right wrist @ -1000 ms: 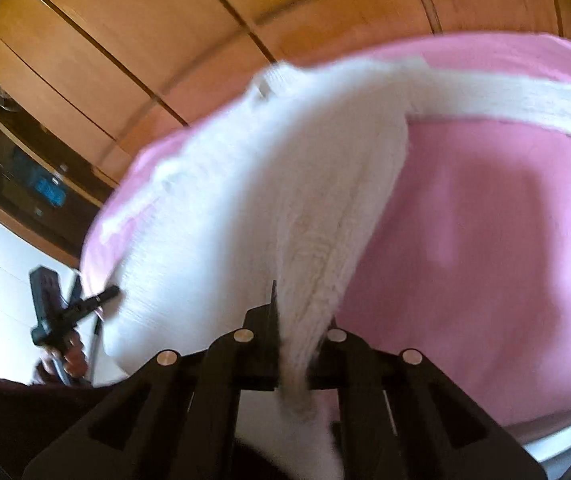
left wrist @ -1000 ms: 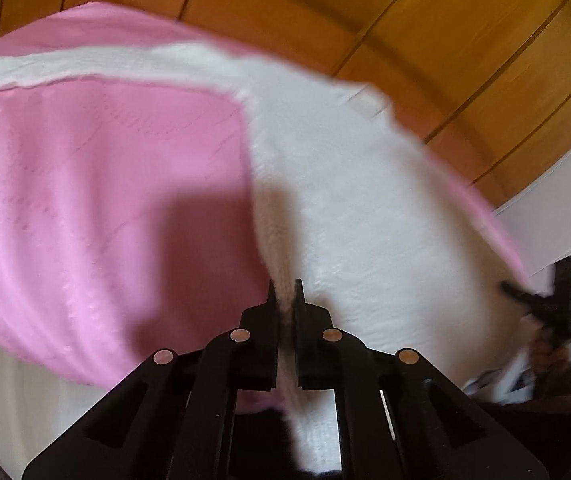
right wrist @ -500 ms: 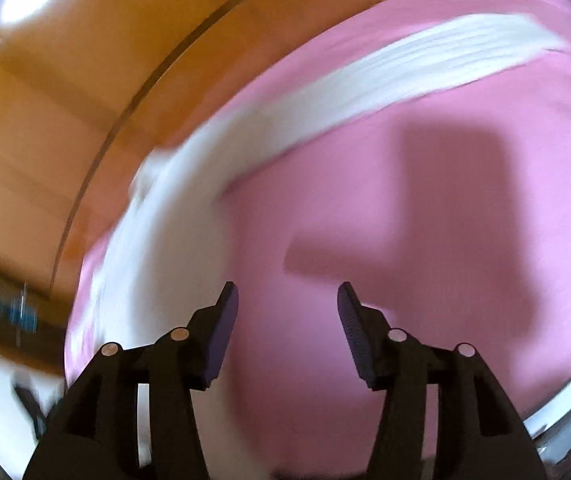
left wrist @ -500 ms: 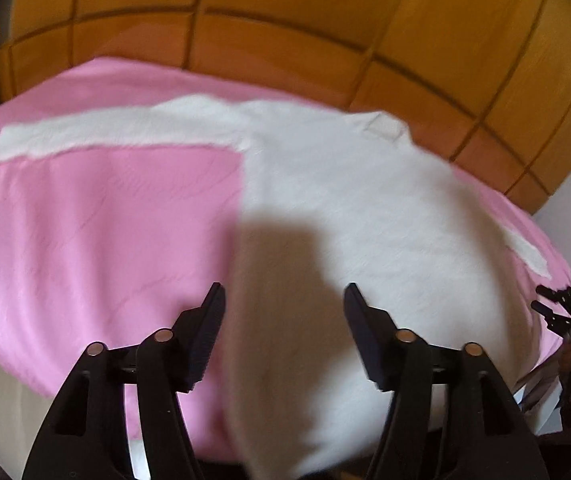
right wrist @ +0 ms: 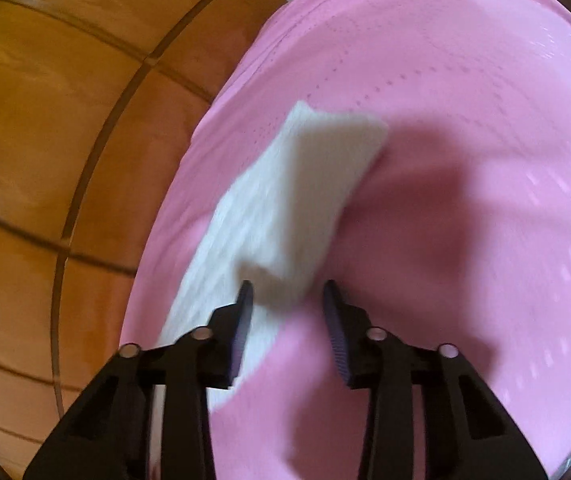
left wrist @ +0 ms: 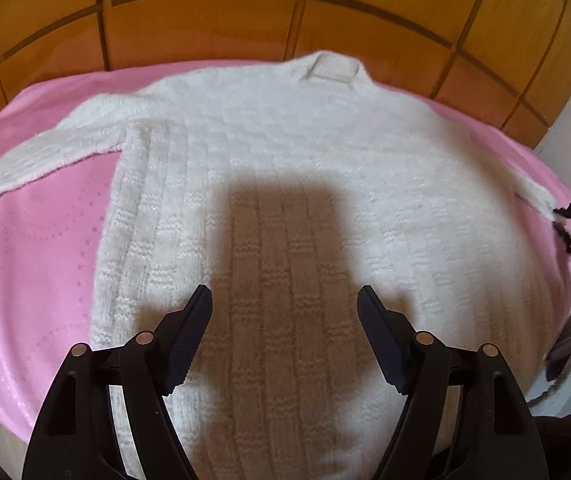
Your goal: Fold small clothes
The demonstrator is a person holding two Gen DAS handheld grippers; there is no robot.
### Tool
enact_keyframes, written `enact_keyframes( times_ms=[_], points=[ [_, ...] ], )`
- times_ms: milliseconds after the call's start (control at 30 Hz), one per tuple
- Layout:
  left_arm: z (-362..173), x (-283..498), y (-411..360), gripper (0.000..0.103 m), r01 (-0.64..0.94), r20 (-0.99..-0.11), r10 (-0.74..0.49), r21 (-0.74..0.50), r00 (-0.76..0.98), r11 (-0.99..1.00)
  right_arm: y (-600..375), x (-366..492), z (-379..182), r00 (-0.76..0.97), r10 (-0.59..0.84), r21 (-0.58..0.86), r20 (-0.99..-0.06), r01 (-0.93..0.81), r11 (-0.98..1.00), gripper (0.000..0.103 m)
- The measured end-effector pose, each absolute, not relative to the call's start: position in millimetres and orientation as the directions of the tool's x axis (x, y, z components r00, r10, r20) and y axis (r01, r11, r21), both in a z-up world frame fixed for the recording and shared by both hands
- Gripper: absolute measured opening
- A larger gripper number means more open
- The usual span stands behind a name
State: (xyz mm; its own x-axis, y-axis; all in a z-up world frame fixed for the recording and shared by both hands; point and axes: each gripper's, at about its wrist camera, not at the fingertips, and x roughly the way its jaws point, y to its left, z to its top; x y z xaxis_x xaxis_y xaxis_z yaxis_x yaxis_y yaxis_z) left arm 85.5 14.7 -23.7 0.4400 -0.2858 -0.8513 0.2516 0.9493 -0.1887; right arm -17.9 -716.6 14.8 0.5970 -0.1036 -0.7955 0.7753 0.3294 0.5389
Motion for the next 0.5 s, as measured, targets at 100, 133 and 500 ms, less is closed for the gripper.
enact_keyframes(
  times_ms=[100, 133, 500],
  points=[
    [-29, 89, 16, 0.074, 0.234, -0.862, -0.288, -0.205, 0.417, 0.95, -739, -6, 14, 0.562, -0.115, 0.498, -0.819, 0.796, 0.344, 0.007],
    [-29, 90, 16, 0.074, 0.23, -0.863, -0.29, -0.209, 0.413, 0.95, -741, 2, 19, 0.555, -0.11, 0.488, -0.825, 0.796, 0.358, 0.007],
    [-26, 91, 23, 0.077, 0.232, -0.84, -0.359, -0.285, 0.407, 0.93, -604, 99, 101, 0.701, 0.058, 0.499, -0.71, 0.443, 0.745, 0.007]
  ],
)
